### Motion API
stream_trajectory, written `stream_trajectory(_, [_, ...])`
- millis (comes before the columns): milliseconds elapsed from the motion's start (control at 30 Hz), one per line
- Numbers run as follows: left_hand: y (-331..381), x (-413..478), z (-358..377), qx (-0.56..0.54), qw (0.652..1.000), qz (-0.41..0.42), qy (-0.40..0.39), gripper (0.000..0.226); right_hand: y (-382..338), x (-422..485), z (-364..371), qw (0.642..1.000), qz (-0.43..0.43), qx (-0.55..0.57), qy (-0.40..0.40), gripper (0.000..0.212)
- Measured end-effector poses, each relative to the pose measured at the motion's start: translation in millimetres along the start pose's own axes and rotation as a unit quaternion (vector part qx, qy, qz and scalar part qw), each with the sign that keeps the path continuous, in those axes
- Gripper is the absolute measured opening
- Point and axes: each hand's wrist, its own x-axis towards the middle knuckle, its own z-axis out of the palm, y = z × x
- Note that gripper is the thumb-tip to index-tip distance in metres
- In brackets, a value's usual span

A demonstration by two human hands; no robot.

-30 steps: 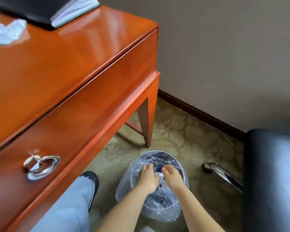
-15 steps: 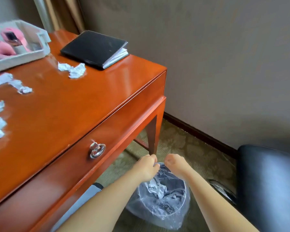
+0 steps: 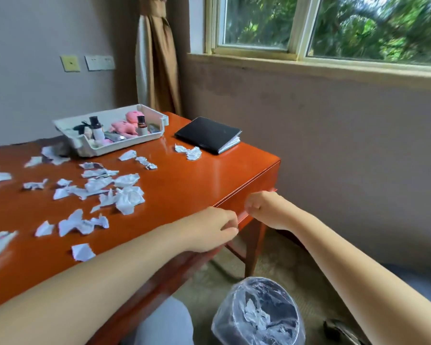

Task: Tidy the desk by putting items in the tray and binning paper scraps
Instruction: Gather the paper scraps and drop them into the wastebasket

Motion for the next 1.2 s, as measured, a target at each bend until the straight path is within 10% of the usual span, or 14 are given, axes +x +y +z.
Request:
stream_trajectory(367, [-71,-126,-25,0.113,0.962,-0.129,0.212,0.040,-143,14,26,0.986,-0.158,0.040,0.046,0.026])
stream_trajectory(667, [-133,-159,-7,0.073,0.899,-0.343,0.262,0.071,-210,43,88,0.992,-0.120,0.003,0.040,0.061])
stream_trajectory(1200, [-193,-78,-50,0.060,0.884,-0.355,0.299,0.065,-181,142,73,0.984,-0.004,-0.001,0.176,0.048])
